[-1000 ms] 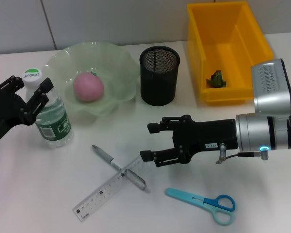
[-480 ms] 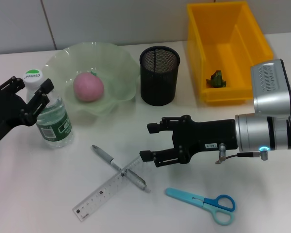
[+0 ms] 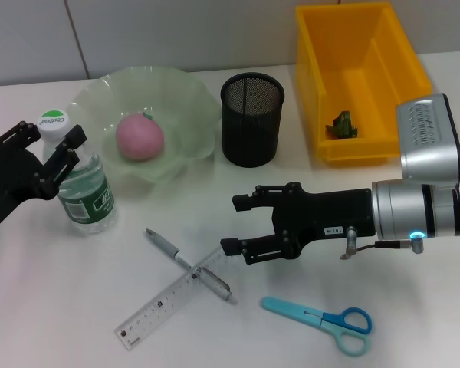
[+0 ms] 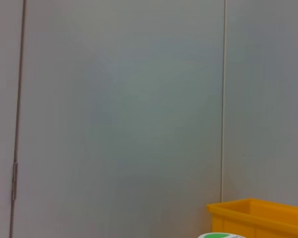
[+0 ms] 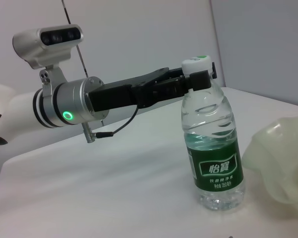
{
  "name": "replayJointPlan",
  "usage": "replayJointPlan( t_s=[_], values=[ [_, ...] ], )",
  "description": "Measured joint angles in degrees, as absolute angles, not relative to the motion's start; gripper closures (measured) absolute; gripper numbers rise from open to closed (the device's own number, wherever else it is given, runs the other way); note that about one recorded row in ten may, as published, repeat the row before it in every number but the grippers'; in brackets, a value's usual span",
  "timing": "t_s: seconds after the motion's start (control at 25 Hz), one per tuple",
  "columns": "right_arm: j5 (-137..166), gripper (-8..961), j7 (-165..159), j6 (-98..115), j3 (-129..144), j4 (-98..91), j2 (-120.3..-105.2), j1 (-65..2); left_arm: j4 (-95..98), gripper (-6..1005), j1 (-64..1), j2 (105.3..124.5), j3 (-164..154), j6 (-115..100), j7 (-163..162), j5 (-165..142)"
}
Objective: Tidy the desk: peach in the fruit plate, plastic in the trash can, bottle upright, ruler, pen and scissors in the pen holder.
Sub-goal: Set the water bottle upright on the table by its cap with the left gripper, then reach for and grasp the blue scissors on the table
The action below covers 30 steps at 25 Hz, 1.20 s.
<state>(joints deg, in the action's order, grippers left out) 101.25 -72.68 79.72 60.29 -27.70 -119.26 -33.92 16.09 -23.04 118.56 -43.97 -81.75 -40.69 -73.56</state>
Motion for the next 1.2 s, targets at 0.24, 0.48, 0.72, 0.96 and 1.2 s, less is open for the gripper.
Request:
replayJointPlan(
  t_s=[0.24,0.48,0.72,0.96,1.2],
  values=[
    [101.25,134,-72.68,79.72,60.25,-27.70,-119.27,-33.92,16.21,561,-23.02,118.56,-43.95,-81.74,-40.69,-73.89],
    [101.25,134,-72.68,79.72,60.29,-27.79,-119.27,-33.92,16.09,561,-23.07,118.56,-43.95,-81.74,-40.69,-73.91],
    [101.25,134,-72.68,79.72,60.29,-27.86,-119.26,-33.92,16.42,561,-23.08,118.56,-44.03,-81.91,-41.22,-73.96],
    [101.25,134,-72.68,79.72,60.30,-27.87,-119.26,-33.92,16.45,434,-23.03,118.56,-44.03,-82.41,-41.29,-73.96],
    [101.25,135,-72.68,79.72,60.28,-27.86,-119.26,-33.92,16.44,306,-22.93,118.56,-44.14,-82.65,-41.30,-74.09]
  ],
)
